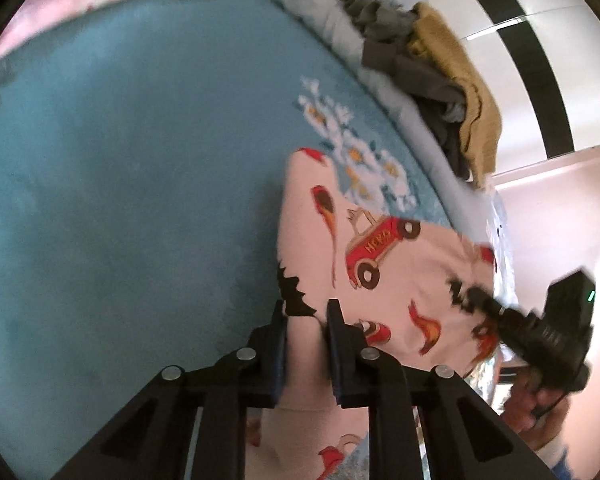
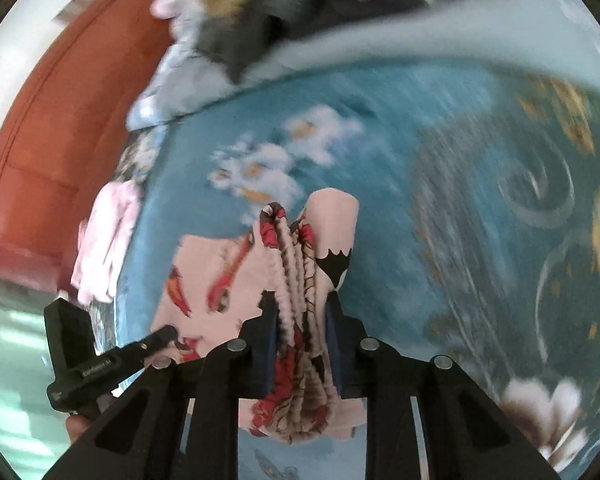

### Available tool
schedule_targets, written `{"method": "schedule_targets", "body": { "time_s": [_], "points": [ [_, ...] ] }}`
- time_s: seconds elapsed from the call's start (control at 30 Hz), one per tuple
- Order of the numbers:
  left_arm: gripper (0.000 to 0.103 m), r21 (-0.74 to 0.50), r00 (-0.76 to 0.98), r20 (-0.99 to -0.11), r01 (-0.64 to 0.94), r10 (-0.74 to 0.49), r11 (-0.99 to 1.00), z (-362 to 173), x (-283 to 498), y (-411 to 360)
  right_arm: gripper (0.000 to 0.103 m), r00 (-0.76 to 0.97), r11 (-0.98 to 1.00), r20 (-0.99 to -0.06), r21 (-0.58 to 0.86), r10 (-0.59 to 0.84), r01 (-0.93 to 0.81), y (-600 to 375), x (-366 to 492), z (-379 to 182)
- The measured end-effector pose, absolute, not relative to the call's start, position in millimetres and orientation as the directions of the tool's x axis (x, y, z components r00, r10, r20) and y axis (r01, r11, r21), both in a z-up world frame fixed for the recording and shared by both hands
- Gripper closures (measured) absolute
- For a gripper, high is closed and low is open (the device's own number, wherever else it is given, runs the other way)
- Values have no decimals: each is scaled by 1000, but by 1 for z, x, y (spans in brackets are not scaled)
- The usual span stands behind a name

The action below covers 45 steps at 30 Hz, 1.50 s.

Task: Fold clothes
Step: 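Carry the pants with the right gripper onto the pink fleece blanket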

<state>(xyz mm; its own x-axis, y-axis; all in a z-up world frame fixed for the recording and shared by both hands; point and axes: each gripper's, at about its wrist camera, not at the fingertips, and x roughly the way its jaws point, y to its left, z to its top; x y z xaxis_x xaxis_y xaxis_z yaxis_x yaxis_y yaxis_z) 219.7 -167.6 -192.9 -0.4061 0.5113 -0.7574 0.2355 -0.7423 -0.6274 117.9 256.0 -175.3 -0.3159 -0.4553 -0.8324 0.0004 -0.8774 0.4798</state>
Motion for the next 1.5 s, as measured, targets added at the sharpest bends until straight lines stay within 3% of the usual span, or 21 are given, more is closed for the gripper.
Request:
{"method": "schedule_targets", "body": {
  "time_s": [0.27,0.63,0.8,1.0,1.23,1.5],
  "points": [
    [84,-694,-648,-662,342,377,-633,-145,238,-277,81,-292,-849,-808,422,-511,318,141,45,-121],
    [84,-706,-802,-594,478,69,-522,-109,255,-478,81,-196,-621,-792,273,-579,735,-152,-37,-72],
    [84,-701,-806,-591,535,-34,-471,-118,260,-543,81,-176,-550,-821,190,-543,814,-269,-58,-74],
    [84,-688,-767,-639,606,-63,-399,-161,256,-567,81,-151,-478,-867,111,-475,871,-352,-70,-104],
    [81,-719,-783,-621,588,-37,-369,-185,261,-575,81,-148,-503,-921,58,-360,862,-369,-88,-162],
    [77,-704,-765,-644,598,-9,-384,-173,263,-580,78,-139,-539,-931,70,-337,839,-358,-90,-176]
  ]
}}
